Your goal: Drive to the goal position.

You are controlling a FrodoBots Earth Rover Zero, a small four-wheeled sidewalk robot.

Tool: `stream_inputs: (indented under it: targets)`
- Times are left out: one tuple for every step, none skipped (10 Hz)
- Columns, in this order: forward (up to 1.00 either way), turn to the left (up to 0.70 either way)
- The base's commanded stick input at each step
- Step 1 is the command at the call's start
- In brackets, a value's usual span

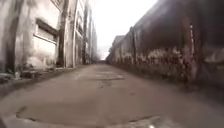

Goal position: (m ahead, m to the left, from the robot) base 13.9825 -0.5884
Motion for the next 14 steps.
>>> stream_inputs:
  targets:
    - [0.70,0.00]
    - [0.70,0.00]
    - [0.70,0.00]
    - [0.70,0.30]
    - [0.70,0.12]
    - [0.70,0.00]
    - [0.70,0.00]
    - [0.70,0.00]
    - [0.70,0.00]
    - [0.70,0.00]
    - [0.70,0.00]
    - [0.70,0.00]
    - [0.70,0.00]
    - [0.70,0.00]
